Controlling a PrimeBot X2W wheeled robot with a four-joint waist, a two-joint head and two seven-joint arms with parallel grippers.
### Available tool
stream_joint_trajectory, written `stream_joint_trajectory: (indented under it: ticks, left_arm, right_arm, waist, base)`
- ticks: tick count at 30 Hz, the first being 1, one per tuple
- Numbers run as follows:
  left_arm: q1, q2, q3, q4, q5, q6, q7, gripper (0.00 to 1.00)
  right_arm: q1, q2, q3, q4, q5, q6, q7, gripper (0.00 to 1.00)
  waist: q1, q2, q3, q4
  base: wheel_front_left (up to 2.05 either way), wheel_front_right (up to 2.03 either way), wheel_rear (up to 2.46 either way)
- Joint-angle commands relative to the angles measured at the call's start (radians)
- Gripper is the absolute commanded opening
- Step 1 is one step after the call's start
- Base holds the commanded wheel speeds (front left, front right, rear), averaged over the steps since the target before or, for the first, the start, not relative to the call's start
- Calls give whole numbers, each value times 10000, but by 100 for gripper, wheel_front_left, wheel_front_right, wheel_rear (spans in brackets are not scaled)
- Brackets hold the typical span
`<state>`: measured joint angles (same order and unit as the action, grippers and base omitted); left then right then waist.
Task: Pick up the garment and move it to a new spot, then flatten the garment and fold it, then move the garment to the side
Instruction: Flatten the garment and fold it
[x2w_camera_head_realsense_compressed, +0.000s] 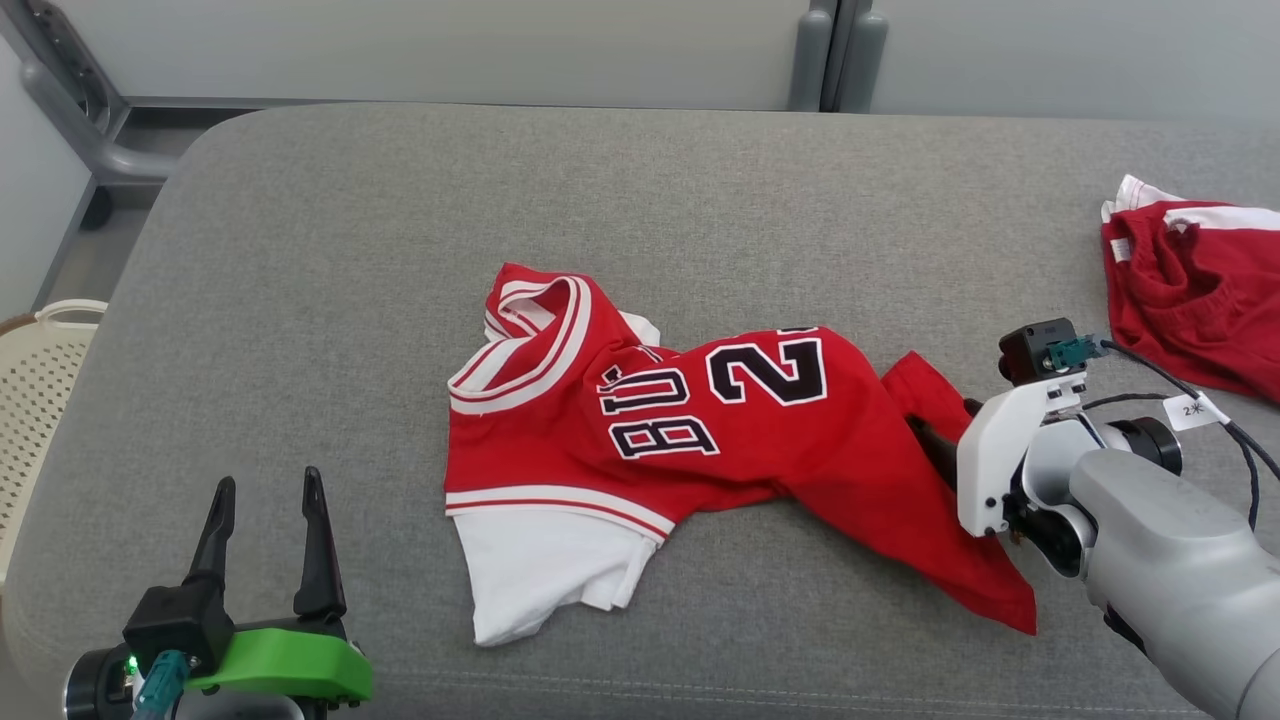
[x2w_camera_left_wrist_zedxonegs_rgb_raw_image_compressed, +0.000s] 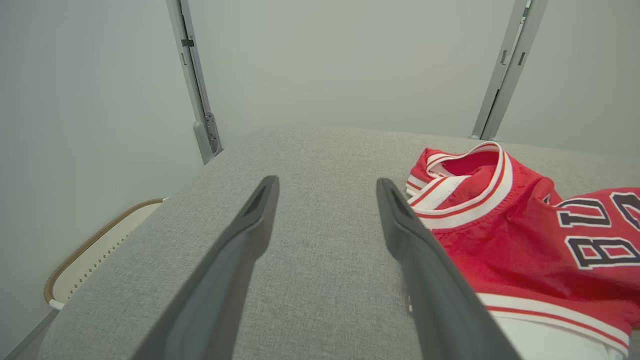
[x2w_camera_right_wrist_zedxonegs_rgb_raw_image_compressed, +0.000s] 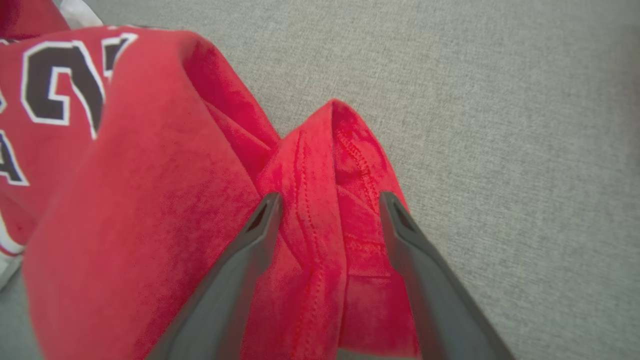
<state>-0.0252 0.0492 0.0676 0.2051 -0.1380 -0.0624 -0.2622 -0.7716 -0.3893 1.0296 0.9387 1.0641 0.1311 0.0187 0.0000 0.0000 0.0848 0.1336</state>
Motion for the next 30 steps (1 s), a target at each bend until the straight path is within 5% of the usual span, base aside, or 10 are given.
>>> stream_joint_trajectory:
  ticks: [1,4,5,7,30]
  left_arm:
    - [-129,30,22,25,-51,43,-19,100]
    - [-111,30,17,-1,-86,69,-19,100]
    - [-115,30,4,-18,-100,89,-19,100]
    - [-155,30,7,-10,-127,126,-19,100]
    - [-130,30,-112,101,-181,140,-19,100]
  right_arm:
    - [-124,-4,68,162,75,-8,150,100]
    - [-133,126,304,513,122,-8,576,100]
    - [-159,140,372,606,138,-8,665,85]
    - [-234,181,495,653,120,-6,647,0]
    - [-2143,194,555,1285,-759,-8,-2769,0]
  waist:
    - [0,0,69,100]
    - [0,0,108,142]
    - [0,0,124,145]
    - [0,0,154,129]
    - [0,0,2,146]
  base:
    - [0,0,0]
    - [0,0,0]
    - [0,0,0]
    - [0,0,0]
    - [0,0,0]
